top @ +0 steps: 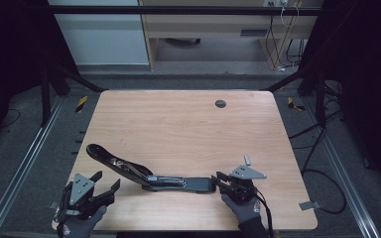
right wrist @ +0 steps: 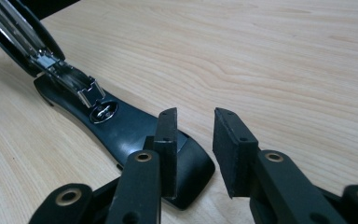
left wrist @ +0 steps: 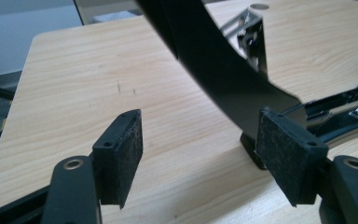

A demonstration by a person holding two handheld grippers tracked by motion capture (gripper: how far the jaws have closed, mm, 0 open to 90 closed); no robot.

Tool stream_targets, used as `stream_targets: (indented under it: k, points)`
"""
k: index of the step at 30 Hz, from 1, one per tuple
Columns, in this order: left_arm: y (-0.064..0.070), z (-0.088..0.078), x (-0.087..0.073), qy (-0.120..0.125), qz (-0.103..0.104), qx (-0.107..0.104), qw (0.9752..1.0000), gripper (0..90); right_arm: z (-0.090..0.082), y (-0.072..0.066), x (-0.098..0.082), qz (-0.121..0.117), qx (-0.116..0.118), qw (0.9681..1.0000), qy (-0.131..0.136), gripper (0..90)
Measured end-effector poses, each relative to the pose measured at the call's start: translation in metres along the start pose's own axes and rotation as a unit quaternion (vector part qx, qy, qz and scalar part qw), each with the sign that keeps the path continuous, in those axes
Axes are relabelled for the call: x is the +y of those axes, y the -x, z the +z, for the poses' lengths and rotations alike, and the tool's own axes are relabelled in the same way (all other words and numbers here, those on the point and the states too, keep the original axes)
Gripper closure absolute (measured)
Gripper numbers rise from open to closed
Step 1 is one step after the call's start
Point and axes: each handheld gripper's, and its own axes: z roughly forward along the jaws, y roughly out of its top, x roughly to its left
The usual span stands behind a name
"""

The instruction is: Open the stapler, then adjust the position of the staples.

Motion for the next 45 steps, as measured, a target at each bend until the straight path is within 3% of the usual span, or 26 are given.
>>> stream_targets:
  k: [10,13,20,34,38,45]
  points:
    - [0.001,0.010,-0.016,-0.030,-0.004,0.000,0.9995,30.5,-0.015,0.015,0.007,0.014,-0.031,0.9993,0.017,66.8]
    - [-0.001,0.014,-0.020,-0.039,-0.004,0.003,0.9992,30.3,-0.021,0.022,0.011,0.016,-0.055,0.9982,0.015,66.1]
    - [-0.007,0.020,-0.027,-0.049,-0.015,0.011,0.9986,30.3,-0.031,0.035,0.023,0.023,-0.074,0.9970,0.007,64.4]
    - [-0.019,0.027,-0.034,-0.063,-0.031,0.027,0.9971,32.0,-0.034,0.063,0.052,0.036,-0.113,0.9926,-0.028,62.4]
    - [-0.021,0.028,-0.034,-0.062,-0.031,0.031,0.9971,33.4,-0.029,0.077,0.060,0.026,-0.130,0.9898,-0.053,64.0]
    - [-0.025,0.031,-0.035,-0.070,-0.028,0.047,0.9961,36.1,-0.019,0.093,0.064,0.037,-0.146,0.9850,-0.085,66.4]
